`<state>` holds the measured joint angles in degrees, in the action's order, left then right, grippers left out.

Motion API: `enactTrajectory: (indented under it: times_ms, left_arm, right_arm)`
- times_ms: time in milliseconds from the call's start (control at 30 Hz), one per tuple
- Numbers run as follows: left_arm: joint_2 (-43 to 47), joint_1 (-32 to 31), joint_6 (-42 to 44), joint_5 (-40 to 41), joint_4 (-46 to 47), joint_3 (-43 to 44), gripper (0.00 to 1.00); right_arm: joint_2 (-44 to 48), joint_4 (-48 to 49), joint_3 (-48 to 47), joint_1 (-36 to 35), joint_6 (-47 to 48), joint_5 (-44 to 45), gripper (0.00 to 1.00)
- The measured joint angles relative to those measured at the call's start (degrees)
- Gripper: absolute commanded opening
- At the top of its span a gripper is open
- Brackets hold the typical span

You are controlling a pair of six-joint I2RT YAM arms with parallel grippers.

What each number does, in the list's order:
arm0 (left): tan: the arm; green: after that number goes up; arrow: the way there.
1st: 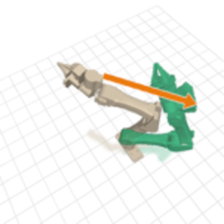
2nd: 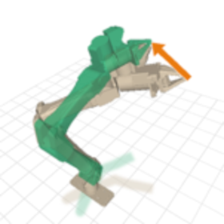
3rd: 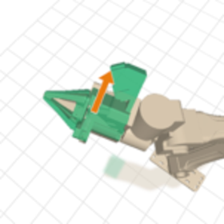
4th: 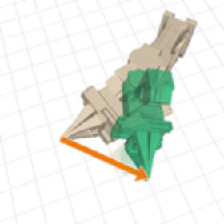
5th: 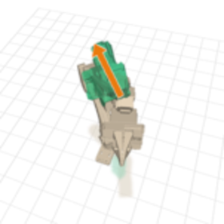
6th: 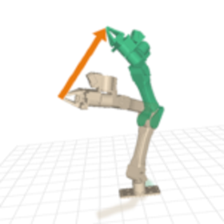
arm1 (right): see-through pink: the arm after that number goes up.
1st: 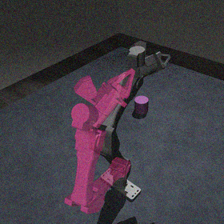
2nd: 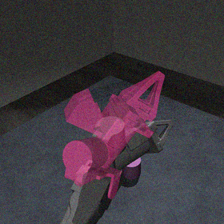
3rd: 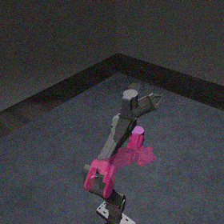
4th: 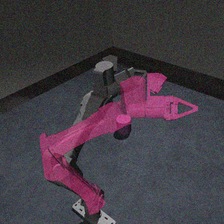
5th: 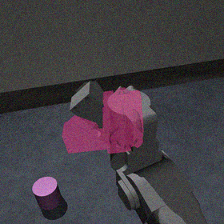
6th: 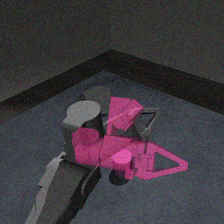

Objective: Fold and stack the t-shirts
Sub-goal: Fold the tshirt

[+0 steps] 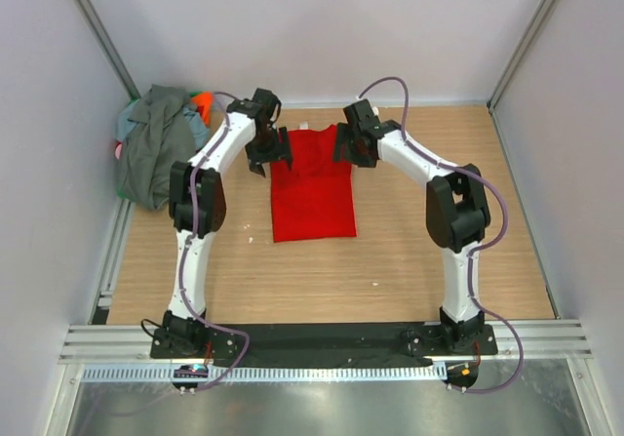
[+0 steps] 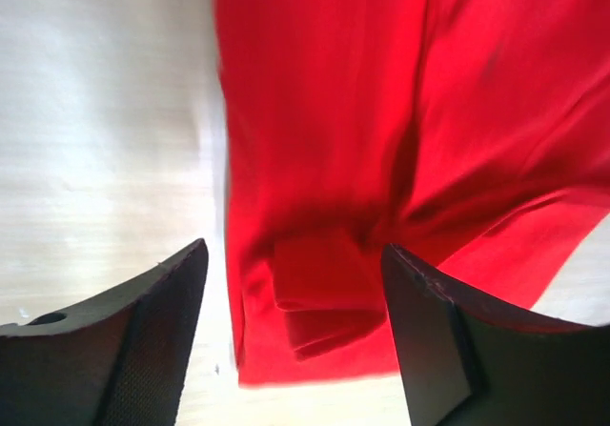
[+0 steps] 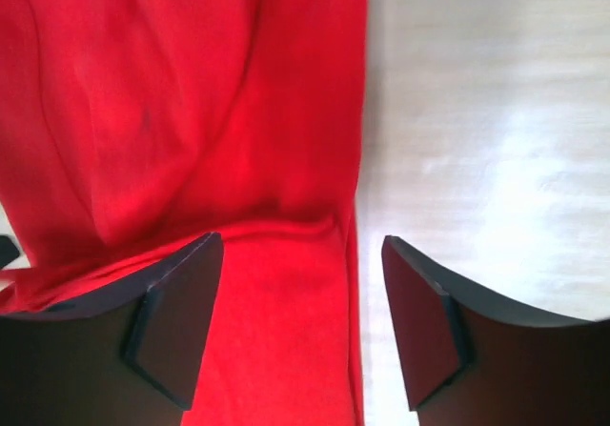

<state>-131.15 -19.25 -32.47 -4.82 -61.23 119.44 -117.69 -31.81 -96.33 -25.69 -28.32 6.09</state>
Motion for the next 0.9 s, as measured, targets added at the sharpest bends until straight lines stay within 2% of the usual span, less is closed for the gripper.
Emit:
enactTrajectory:
  times_ms: [133,233,300,567,800,900]
  left_arm:
    - [-3.3,2.4,0.0,0.1,-3.8,10.4,0.78]
    - [1.0,3.3,0.0,0.9,-4.2,8.8,0.79]
    - [6.7,3.2,0.0,1.6,-2.9,2.3,0.79]
    - [28.6,1.7,-0.5,2.1,2.8,-25.1,0.79]
    - [38.8,-1.7,-5.6,-3.2,17.6,-53.3,0.79]
    - [39.4,-2.1,-7.9,-5.0,22.1,-60.5,0.79]
  right_arm:
    - [-2.8,-3.0,-7.7,1.5,0.6,1.1,0.8]
    - [0.1,-3.6,-7.2,2.2,1.2,1.9,0.8]
    - [4.3,-3.1,-2.8,2.3,1.2,1.5,0.8]
    - [26.1,4.7,28.3,2.0,-2.2,-9.3,0.82]
    - [28.3,12.0,43.9,2.0,-6.2,-18.6,0.78]
    - [28.3,14.4,47.0,2.0,-7.7,-21.2,0.77]
